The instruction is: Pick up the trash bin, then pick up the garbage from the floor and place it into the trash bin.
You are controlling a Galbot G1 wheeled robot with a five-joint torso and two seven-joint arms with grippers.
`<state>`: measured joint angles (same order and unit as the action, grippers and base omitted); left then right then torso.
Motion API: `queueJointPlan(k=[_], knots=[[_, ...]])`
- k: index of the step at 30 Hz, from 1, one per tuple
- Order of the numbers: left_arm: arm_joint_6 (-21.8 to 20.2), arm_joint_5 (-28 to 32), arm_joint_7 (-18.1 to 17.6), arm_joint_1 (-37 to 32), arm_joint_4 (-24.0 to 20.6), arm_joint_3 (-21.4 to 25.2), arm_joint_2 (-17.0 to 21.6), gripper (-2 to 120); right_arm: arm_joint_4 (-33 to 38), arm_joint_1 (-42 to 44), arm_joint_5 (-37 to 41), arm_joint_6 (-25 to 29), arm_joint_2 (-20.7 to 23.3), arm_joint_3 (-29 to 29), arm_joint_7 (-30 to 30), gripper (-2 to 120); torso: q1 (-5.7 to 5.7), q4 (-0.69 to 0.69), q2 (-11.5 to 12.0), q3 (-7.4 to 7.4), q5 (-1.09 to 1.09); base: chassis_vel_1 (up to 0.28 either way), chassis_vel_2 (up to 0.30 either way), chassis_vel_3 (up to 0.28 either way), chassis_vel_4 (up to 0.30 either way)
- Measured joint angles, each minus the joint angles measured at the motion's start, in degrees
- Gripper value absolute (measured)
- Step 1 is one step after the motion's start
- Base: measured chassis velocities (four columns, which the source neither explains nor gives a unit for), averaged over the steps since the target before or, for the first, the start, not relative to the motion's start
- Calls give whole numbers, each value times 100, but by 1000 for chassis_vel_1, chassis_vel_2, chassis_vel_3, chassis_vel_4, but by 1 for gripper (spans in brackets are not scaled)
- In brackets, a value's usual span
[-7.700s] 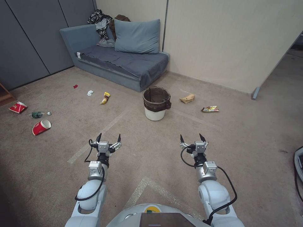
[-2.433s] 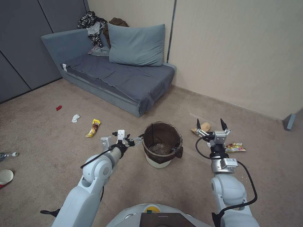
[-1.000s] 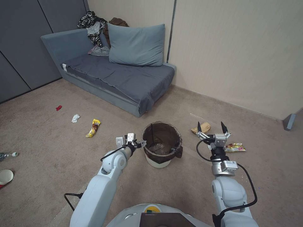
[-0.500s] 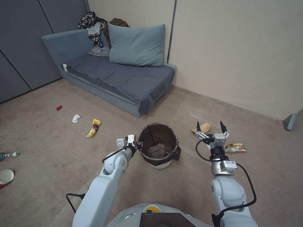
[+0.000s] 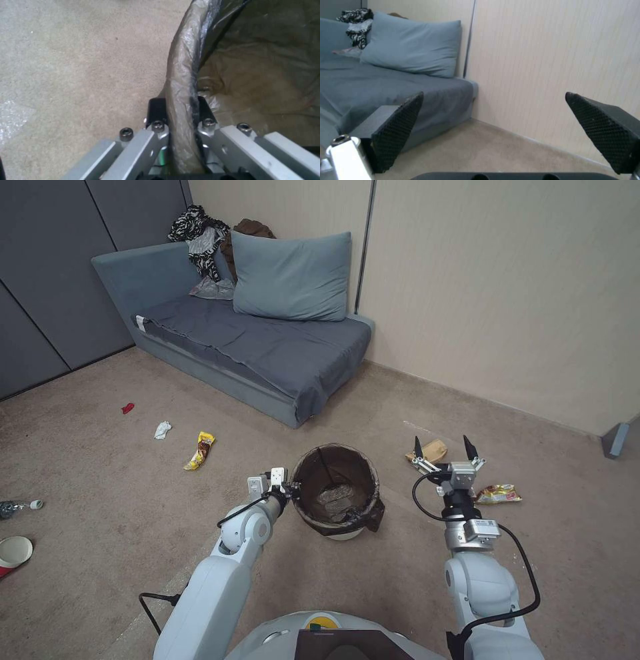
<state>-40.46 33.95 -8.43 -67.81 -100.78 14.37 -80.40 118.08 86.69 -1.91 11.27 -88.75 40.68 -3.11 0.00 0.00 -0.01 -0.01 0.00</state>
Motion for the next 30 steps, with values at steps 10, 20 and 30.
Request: queueJointPlan(k=[10,20,30], knots=[[69,-406,36,-185,-472,263,38,3,-38,-77,157,18,-17,-81,33,100,1,-4,3,4,4,0,0,0,0],[314,-1093,139,-706,-1381,568,65,3,-126,-136,162,69,-44,-157,79,100,1,-1,2,2,1,0,0,0,0],[793,-2122,263,-1382,-2476,824,42,3,-171,-143,136,124,-113,-210,78,100,1,0,2,0,0,0,0,0,0]])
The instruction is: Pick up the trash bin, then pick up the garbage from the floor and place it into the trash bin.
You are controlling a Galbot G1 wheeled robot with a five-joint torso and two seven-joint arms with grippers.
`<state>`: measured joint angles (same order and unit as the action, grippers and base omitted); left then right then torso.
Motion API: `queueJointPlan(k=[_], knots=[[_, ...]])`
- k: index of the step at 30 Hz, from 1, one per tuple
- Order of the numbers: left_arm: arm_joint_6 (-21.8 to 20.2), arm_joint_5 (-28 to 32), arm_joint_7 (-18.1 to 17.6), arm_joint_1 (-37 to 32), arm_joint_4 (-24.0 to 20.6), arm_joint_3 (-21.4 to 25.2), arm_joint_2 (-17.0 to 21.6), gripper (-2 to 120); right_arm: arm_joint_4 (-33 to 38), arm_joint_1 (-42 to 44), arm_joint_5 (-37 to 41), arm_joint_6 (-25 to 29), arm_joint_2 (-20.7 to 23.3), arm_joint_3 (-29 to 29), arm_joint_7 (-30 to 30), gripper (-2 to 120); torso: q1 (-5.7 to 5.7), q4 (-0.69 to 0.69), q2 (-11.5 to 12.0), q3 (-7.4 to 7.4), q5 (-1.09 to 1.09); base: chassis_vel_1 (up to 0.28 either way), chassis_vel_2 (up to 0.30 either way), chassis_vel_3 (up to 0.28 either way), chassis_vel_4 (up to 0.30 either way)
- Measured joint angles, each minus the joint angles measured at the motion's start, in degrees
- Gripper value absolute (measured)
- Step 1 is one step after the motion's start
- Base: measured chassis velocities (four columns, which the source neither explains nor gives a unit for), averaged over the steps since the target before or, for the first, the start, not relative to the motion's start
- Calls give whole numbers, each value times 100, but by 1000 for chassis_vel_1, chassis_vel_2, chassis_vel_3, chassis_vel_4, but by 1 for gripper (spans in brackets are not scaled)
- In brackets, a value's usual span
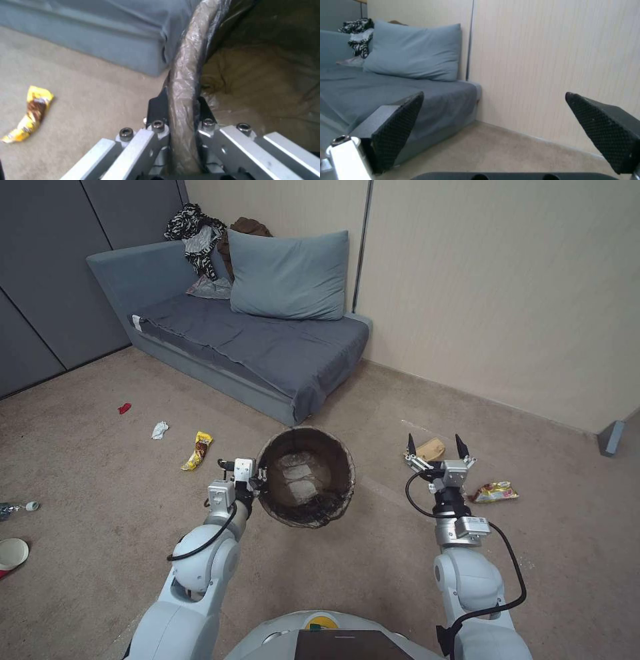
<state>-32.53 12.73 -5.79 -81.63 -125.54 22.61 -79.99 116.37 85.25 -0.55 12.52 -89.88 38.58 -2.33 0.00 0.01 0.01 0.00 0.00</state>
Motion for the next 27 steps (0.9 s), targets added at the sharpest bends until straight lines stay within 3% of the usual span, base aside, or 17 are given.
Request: queueJointPlan(k=[13,27], knots=[[399,-517,92,-233,-188,88,-113,3,14,10,-31,-50,-17,-7,196,100,0,0,0,0,0,0,0,0,0],[436,-558,131,-183,-69,97,-135,3,57,54,33,-111,5,102,319,100,0,-1,0,0,0,0,0,0,0]])
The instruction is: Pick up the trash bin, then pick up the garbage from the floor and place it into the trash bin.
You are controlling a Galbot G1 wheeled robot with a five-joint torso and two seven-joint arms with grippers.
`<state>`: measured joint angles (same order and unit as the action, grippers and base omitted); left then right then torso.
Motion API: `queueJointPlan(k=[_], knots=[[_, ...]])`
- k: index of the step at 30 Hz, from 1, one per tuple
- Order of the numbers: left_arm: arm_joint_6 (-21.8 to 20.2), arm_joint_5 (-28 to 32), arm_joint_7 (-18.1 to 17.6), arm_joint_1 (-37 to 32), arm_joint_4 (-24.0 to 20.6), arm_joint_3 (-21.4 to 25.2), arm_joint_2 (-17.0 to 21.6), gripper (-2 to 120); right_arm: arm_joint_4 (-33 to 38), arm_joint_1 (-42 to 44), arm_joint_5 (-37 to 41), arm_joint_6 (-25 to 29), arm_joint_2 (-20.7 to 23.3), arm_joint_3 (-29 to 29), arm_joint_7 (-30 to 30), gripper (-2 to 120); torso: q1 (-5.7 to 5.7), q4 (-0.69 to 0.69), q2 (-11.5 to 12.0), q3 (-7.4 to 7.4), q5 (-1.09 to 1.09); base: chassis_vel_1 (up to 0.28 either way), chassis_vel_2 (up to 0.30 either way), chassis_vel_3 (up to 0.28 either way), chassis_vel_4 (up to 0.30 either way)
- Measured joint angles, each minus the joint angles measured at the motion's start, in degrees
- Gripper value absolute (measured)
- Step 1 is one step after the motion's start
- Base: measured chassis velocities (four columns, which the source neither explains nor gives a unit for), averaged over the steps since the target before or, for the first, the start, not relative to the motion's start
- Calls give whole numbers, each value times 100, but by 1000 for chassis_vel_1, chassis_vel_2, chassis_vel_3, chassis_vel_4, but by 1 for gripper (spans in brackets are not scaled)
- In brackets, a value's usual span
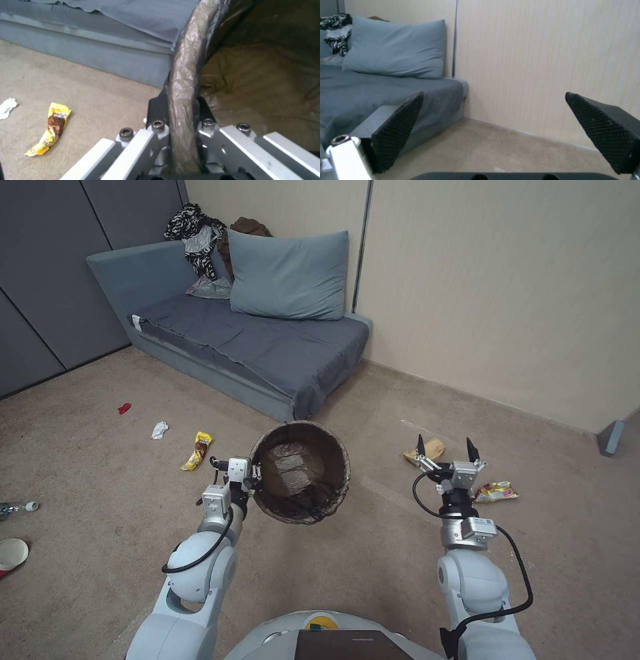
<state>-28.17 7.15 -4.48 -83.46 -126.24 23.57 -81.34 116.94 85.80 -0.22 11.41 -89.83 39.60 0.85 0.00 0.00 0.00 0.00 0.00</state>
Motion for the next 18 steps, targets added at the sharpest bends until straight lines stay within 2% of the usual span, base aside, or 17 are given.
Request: queueJointPlan(k=[18], knots=[[40,-11,48,38,105,-25,5,3,-34,-5,57,-7,-27,23,-22,100,0,0,-1,0,0,0,0,0,0]])
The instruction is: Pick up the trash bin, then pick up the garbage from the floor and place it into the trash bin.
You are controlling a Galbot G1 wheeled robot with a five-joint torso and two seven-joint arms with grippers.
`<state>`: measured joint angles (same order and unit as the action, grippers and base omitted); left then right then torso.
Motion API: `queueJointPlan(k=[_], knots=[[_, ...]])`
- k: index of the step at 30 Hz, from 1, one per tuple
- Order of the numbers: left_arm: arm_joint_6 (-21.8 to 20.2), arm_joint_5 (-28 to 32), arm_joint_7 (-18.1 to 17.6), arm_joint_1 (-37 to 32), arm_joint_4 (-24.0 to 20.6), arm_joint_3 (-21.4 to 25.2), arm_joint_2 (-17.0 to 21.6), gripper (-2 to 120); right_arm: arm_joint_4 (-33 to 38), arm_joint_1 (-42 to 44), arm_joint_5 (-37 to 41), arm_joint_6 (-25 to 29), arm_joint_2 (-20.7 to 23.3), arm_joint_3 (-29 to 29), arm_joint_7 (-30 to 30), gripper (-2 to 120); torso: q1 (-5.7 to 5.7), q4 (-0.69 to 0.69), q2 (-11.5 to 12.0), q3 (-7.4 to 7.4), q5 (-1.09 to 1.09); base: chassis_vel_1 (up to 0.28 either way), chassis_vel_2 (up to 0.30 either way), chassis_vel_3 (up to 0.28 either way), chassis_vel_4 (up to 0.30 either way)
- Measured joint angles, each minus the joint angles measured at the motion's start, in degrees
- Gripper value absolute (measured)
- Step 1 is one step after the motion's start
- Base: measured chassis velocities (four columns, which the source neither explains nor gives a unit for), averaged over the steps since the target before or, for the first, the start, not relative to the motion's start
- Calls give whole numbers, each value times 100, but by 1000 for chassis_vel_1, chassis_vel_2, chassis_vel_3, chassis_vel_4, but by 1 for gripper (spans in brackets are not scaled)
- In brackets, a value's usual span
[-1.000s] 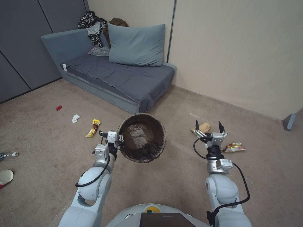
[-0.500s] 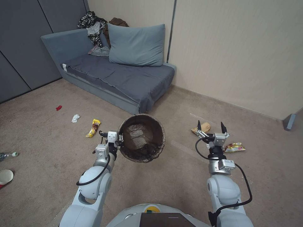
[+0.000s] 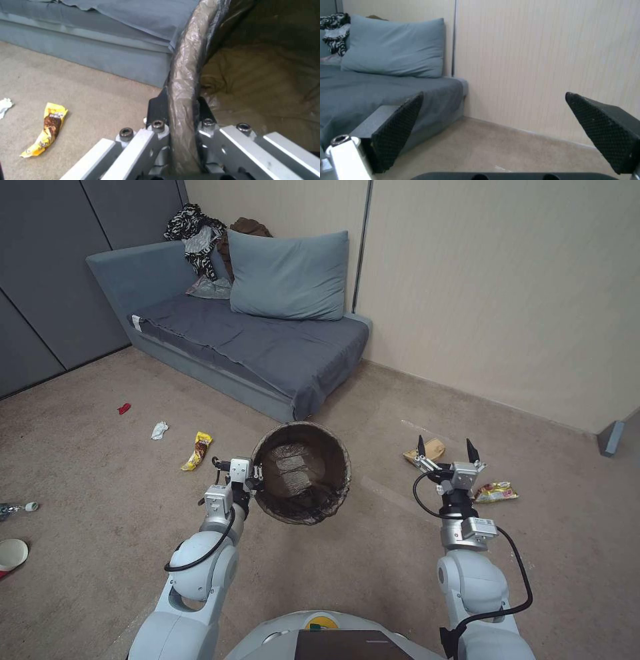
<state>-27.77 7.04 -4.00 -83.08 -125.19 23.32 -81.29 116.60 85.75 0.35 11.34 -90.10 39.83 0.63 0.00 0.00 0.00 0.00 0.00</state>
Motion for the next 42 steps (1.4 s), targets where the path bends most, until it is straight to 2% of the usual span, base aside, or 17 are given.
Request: queueJointPlan(k=[30,36,42], knots=[[20,-25,6,-5,10,-14,-4,3,-34,18,19,65,0,18,-92,100,0,0,0,1,0,-91,90,91,-98],[22,-27,3,5,23,-12,2,3,-157,-45,-53,342,-1,41,-163,100,0,1,0,1,0,0,0,0,0],[21,-25,3,8,25,-17,2,3,-161,-90,-172,372,14,53,-136,100,0,0,0,0,0,0,0,0,0]])
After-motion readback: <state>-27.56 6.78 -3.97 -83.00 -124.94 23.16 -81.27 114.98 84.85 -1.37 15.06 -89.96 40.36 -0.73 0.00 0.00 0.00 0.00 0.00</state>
